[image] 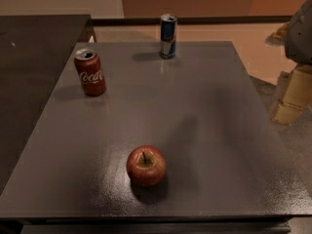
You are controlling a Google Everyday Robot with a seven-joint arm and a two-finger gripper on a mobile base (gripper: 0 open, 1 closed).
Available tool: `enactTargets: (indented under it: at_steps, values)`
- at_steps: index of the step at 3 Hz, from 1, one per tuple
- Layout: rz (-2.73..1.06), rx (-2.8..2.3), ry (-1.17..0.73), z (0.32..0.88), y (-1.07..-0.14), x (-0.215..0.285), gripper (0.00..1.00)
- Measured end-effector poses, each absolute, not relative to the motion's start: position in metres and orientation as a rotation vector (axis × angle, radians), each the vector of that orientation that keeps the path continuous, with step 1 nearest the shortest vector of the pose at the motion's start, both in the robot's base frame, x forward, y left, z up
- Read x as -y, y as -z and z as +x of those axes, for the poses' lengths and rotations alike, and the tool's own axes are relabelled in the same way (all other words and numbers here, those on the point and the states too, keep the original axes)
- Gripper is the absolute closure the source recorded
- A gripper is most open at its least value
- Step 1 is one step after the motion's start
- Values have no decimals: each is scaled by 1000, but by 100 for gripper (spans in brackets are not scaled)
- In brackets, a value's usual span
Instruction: Move apple near coke can
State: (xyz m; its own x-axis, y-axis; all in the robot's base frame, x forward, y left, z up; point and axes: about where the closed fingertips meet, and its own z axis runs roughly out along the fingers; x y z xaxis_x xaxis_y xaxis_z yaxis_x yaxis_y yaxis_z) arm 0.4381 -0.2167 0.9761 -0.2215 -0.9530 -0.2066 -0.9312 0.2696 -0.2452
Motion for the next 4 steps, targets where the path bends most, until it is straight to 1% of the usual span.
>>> enactTargets:
  at_steps: [2,4]
  values:
    - [-1729,-2229,94,438,-975,215,0]
    - [-1919,-2055,-79,418,-937,154,0]
